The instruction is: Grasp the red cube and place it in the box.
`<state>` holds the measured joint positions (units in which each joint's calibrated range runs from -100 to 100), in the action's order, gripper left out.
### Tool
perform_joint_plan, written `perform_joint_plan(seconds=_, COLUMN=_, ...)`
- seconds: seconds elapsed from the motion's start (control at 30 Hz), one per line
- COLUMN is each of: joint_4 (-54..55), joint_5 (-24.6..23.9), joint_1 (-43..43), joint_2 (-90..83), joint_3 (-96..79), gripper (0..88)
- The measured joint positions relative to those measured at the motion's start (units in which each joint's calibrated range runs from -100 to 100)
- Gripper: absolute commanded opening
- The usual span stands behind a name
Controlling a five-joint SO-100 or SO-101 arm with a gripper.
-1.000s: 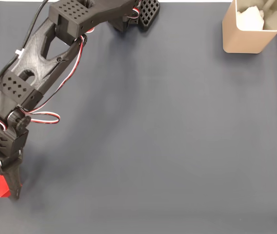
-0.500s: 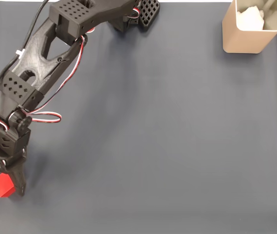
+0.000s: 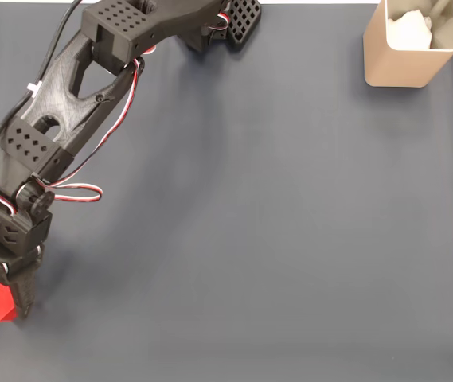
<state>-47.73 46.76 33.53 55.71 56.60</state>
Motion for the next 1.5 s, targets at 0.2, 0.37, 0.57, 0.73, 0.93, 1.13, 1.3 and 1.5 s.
perform_joint_plan(seconds=0.2, joint_4=0.32, joint_5=0.0, joint_1=-0.07, joint_2=0.0, joint_3=0.18, gripper=24.0)
perform_joint_plan(seconds=0.37, joint_4=1.27, joint_5=-0.24, joint_1=-0.07, joint_2=0.0, joint_3=0.18, gripper=28.9)
perform_joint_plan(seconds=0.57, joint_4=1.91, joint_5=-0.39, joint_1=-0.15, joint_2=0.0, joint_3=0.18, gripper=32.0)
perform_joint_plan(seconds=0.73, joint_4=1.99, joint_5=-0.39, joint_1=-0.15, joint_2=0.0, joint_3=0.18, gripper=28.1)
perform_joint_plan(seconds=0.93, joint_4=1.99, joint_5=0.44, joint_1=-0.22, joint_2=0.0, joint_3=0.18, gripper=23.0)
perform_joint_plan(seconds=1.13, joint_4=1.99, joint_5=1.61, joint_1=-0.22, joint_2=0.0, joint_3=-1.45, gripper=23.4)
perform_joint_plan(seconds=1.3, joint_4=2.07, joint_5=2.69, joint_1=-0.22, joint_2=0.0, joint_3=-3.25, gripper=24.1)
perform_joint_plan(seconds=1.5, joint_4=2.07, joint_5=3.71, joint_1=-0.3, joint_2=-0.09, joint_3=-4.43, gripper=23.5)
